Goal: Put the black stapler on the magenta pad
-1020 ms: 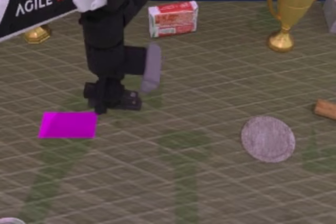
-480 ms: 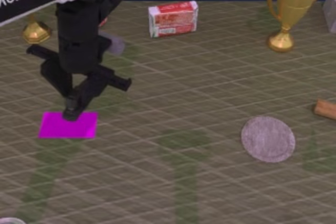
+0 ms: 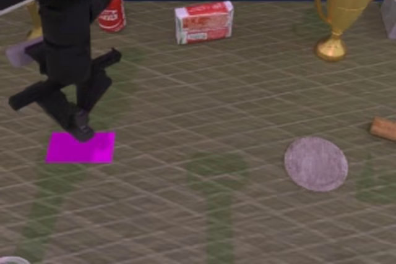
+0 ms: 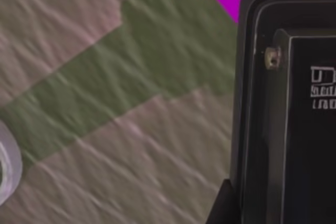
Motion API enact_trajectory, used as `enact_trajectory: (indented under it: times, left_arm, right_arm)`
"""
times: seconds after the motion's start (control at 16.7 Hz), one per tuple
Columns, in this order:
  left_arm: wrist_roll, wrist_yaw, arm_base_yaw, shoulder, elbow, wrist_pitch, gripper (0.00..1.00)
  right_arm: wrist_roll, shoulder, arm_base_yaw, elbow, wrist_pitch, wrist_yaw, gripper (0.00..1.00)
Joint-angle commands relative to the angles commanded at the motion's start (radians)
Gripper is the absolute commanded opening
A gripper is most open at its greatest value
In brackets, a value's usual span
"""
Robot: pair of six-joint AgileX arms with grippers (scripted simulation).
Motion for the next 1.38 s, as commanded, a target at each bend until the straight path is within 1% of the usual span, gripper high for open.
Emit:
enact_trajectory:
  times: [0.12, 0.24, 0.36, 0.48, 0.66, 1.08, 1.38]
  left_arm:
    - [-0.215, 0.019, 0.022, -0.015, -0.002, 0.022, 0.0]
    - [-0.388, 0.039, 0.043, -0.037, -0.007, 0.051, 0.0]
    - [-0.52, 0.058, 0.061, -0.061, -0.012, 0.083, 0.0]
    - [-0.611, 0.074, 0.074, -0.081, -0.016, 0.109, 0.0]
    - [-0.666, 0.084, 0.082, -0.094, -0.018, 0.125, 0.0]
    - [-0.662, 0.083, 0.078, -0.088, -0.029, 0.14, 0.0]
    - [-0.655, 0.083, 0.088, -0.048, -0.155, 0.309, 0.0]
  right_arm:
    - [0.0, 0.0, 0.0, 0.0, 0.0, 0.0, 1.0]
    - [0.0, 0.0, 0.0, 0.0, 0.0, 0.0, 1.0]
    - [0.0, 0.0, 0.0, 0.0, 0.0, 0.0, 1.0]
    - [0.0, 0.0, 0.0, 0.0, 0.0, 0.0, 1.0]
    - [0.0, 0.0, 0.0, 0.0, 0.0, 0.0, 1.0]
    - [0.0, 0.0, 0.0, 0.0, 0.0, 0.0, 1.0]
    - [0.0, 0.0, 0.0, 0.0, 0.0, 0.0, 1.0]
